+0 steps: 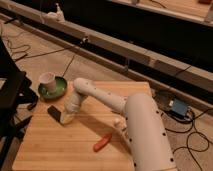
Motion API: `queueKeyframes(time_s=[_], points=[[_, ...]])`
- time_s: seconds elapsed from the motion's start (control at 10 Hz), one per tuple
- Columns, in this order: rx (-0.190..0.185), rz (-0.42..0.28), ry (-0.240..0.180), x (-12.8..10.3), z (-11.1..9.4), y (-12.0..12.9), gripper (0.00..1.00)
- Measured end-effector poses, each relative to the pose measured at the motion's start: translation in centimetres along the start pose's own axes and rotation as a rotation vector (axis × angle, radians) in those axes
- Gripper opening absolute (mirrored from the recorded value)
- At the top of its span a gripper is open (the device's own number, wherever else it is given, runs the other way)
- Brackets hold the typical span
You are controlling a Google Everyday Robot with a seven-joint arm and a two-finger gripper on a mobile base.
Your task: Push the eraser across the table
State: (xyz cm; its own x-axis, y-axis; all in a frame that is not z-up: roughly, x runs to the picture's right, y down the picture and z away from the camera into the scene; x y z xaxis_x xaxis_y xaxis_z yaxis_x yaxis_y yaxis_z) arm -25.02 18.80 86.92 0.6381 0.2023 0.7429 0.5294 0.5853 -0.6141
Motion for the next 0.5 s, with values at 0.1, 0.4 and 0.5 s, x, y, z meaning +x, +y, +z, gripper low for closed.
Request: queueKeyframes(time_s=[0.1,0.4,0.5], points=[[-0.001,-0.01,-0.007,-0.6,0.5,-0.6,0.0],[0.019,-0.043,-0.038,-2.8,0.8,-2.6,0.02],[0.026,-0.054,-0.054,-3.8,0.3,-2.9,0.05]])
